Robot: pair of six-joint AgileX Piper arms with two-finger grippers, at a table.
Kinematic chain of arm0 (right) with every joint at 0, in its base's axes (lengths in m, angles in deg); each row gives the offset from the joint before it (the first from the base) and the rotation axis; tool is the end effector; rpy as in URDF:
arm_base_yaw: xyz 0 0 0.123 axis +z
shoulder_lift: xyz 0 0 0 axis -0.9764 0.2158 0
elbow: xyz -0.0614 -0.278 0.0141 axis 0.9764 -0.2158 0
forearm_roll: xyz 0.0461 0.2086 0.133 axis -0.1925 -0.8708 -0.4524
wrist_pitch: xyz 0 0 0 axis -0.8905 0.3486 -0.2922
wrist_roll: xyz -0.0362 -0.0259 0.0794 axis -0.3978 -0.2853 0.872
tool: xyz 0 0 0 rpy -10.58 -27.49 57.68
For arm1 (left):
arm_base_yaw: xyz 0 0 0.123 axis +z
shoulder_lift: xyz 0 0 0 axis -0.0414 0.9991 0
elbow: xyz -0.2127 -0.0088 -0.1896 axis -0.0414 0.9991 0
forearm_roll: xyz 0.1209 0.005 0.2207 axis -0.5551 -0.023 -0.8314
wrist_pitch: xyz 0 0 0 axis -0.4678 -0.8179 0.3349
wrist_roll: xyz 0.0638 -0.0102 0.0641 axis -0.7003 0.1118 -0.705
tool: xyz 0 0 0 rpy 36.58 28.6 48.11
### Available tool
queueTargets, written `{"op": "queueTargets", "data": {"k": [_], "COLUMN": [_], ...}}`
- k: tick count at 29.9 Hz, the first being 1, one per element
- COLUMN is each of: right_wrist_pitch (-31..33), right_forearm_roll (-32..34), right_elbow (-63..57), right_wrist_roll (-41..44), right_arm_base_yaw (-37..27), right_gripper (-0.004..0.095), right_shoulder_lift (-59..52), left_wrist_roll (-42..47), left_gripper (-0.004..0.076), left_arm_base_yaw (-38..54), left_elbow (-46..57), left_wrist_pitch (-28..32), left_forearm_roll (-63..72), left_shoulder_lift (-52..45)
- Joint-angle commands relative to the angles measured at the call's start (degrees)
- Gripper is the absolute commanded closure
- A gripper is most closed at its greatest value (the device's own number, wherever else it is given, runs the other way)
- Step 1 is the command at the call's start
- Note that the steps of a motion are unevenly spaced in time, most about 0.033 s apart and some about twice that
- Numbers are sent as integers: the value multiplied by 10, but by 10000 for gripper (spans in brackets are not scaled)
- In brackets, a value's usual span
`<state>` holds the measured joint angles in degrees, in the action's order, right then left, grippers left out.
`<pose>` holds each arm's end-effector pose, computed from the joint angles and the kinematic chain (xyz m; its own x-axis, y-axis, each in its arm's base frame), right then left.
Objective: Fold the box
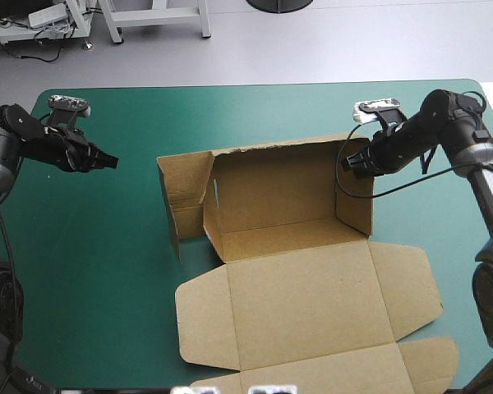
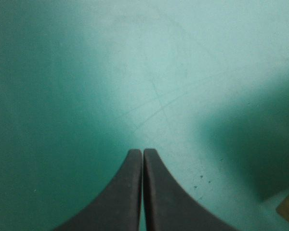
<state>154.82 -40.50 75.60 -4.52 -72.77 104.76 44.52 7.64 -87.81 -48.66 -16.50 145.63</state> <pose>0.3634 0.0613 0.3265 -0.8615 -0.2950 -0.4131 -0.4113 0.8827 0.2273 0.3597 0.0348 0.3383 -0.8194 0.2055 -0.5351 0.2950 0.9516 -0.0864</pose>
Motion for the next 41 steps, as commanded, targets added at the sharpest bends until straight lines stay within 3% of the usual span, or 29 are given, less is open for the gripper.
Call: {"op": "queueTargets", "data": {"k": [1, 8, 17, 25, 33, 41], "right_wrist_pitch": [28, 19, -58, -18, 28, 28], "right_forearm_roll": [-8, -1, -12, 0, 25, 35], "right_elbow": [46, 60, 67, 112, 208, 266], "right_wrist_roll": [4, 6, -5, -4, 19, 43], "right_arm_base_yaw": [-3, 10, 27, 28, 28, 28], "right_gripper": [917, 917, 908, 676, 663, 663], "right_shoulder_lift": [33, 111, 138, 138, 135, 84], "left_wrist_roll": [1, 1, 1, -2, -1, -1], "left_gripper": [729, 729, 729, 729, 729, 729], "left_arm_base_yaw": [2, 2, 2, 2, 2, 2], "left_elbow": [-14, -14, -14, -14, -14, -14], "left_wrist_pitch": [-3, -11, -9, -7, -6, -3], "left_forearm_roll": [-13, -13, -5, -1, -1, -2], "left_shoulder_lift": [-25, -25, -25, -25, -25, -25]}}
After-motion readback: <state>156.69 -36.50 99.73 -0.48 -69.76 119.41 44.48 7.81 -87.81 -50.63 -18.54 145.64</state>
